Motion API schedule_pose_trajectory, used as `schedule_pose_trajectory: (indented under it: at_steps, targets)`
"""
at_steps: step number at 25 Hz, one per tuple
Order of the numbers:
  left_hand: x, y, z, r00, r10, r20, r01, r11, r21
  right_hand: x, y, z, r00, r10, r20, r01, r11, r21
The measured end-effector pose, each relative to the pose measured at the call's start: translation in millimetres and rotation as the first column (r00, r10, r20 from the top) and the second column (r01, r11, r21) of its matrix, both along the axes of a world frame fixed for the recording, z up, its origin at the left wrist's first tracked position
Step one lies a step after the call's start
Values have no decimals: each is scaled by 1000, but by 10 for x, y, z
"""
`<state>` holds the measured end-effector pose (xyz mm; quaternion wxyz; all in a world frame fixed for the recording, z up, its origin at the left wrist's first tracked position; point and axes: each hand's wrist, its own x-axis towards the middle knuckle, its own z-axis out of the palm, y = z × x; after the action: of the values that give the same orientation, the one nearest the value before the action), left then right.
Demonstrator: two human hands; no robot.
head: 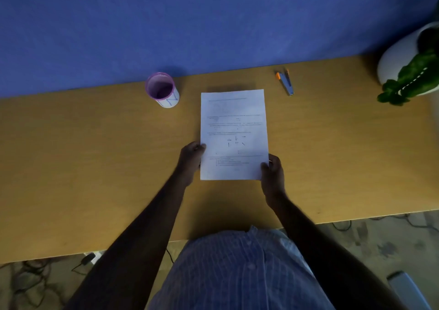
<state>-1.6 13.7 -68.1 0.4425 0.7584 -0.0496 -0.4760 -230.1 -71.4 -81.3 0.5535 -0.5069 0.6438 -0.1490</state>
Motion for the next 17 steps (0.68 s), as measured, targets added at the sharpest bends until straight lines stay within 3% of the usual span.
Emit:
schedule_pose_trajectory:
  at_steps: [7, 11, 17]
  targets:
    - [-172, 264, -115, 991, 32, -133, -17, 993, 114, 180, -296, -89, 990, 100, -101, -95, 994, 50]
    - [-152, 199, -150, 1000, 9, -9, -8, 988, 157, 140, -293, -80, 976, 160, -151, -166, 986, -32]
    - [-131, 125, -179, 957, -175, 230, 118, 964, 240, 146, -361, -62, 948, 240, -207, -272, 952, -142]
